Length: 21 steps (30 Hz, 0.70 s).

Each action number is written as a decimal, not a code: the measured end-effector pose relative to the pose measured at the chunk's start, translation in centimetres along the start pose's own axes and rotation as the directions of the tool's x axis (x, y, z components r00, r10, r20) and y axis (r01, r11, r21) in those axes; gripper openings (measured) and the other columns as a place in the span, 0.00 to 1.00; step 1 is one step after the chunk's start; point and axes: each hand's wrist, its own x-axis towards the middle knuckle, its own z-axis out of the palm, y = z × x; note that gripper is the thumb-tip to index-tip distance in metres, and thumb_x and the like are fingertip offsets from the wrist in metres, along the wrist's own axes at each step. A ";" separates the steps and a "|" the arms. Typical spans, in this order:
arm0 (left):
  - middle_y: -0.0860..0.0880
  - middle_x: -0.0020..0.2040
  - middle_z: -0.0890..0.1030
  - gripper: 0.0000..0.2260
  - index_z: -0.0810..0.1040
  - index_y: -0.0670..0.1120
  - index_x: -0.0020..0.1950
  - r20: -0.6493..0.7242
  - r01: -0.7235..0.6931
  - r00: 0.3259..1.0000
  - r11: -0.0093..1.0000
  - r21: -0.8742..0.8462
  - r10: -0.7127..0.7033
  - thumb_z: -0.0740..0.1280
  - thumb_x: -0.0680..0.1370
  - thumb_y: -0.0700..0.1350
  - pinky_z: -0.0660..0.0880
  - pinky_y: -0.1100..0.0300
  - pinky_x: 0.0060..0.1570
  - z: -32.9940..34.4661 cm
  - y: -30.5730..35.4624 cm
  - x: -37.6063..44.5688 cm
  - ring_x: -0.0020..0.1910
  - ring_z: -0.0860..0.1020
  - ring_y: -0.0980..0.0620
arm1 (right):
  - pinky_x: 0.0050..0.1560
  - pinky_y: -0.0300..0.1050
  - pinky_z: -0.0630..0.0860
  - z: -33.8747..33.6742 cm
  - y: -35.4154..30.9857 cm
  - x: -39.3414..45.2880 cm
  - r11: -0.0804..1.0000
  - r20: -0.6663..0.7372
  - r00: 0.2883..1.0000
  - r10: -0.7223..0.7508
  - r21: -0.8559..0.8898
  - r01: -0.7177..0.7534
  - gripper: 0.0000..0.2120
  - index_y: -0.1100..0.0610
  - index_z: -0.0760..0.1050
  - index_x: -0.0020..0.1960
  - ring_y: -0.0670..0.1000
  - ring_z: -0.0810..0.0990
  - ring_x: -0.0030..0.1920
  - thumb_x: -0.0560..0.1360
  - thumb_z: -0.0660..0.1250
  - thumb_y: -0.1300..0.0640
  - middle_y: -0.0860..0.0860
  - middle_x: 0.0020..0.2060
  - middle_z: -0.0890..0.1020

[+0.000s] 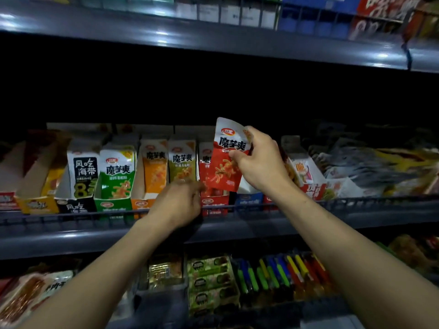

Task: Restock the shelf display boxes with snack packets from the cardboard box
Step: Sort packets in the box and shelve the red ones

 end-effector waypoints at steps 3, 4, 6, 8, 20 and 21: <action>0.46 0.47 0.81 0.07 0.73 0.52 0.51 -0.009 -0.024 1.000 0.986 0.166 0.025 0.56 0.78 0.48 0.77 0.52 0.46 1.3 -0.2 0.0 0.46 0.79 0.44 | 0.38 0.35 0.78 2.2 0.7 2.0 1.000 0.006 1.000 0.004 0.006 -0.004 0.18 0.52 0.70 0.67 0.50 0.81 0.52 0.78 0.67 0.54 0.54 0.59 0.78; 0.46 0.44 0.81 0.06 0.72 0.52 0.49 -0.044 -0.037 0.998 0.982 0.188 0.046 0.57 0.78 0.48 0.77 0.53 0.43 1.7 -0.3 -0.1 0.43 0.79 0.43 | 0.39 0.35 0.78 3.0 0.9 2.4 1.000 0.010 1.000 -0.001 0.004 0.001 0.18 0.52 0.69 0.67 0.51 0.81 0.54 0.78 0.67 0.55 0.54 0.60 0.77; 0.47 0.43 0.82 0.06 0.73 0.51 0.49 -0.089 -0.076 0.991 0.978 0.192 0.095 0.57 0.78 0.48 0.73 0.56 0.40 2.1 -0.6 -0.3 0.42 0.78 0.43 | 0.44 0.41 0.81 4.7 1.5 2.9 1.000 0.044 0.999 0.017 0.006 -0.017 0.19 0.51 0.69 0.68 0.52 0.80 0.56 0.79 0.66 0.55 0.54 0.60 0.77; 0.47 0.43 0.82 0.07 0.75 0.50 0.50 -0.101 -0.110 0.986 0.976 0.186 0.130 0.58 0.79 0.47 0.65 0.57 0.38 2.1 -0.6 -0.4 0.42 0.79 0.43 | 0.48 0.48 0.82 5.8 2.0 3.1 0.997 0.091 0.993 0.074 0.013 -0.076 0.18 0.52 0.69 0.67 0.52 0.80 0.55 0.78 0.67 0.57 0.53 0.59 0.78; 0.50 0.41 0.82 0.06 0.74 0.52 0.48 -0.227 -0.159 0.953 0.970 0.184 0.199 0.58 0.79 0.48 0.70 0.56 0.45 3.8 -1.8 0.1 0.39 0.79 0.47 | 0.50 0.53 0.80 5.6 3.0 5.7 0.714 0.324 0.944 -0.053 -0.649 0.263 0.19 0.53 0.68 0.60 0.57 0.80 0.56 0.73 0.71 0.56 0.55 0.58 0.79; 0.50 0.40 0.82 0.05 0.74 0.52 0.46 -0.237 -0.155 0.951 0.970 0.187 0.198 0.59 0.78 0.48 0.69 0.56 0.43 3.8 -1.9 0.2 0.38 0.79 0.47 | 0.50 0.53 0.80 5.8 2.9 5.9 0.701 0.311 0.948 -0.069 -0.661 0.268 0.18 0.53 0.68 0.60 0.58 0.80 0.55 0.74 0.71 0.56 0.55 0.58 0.79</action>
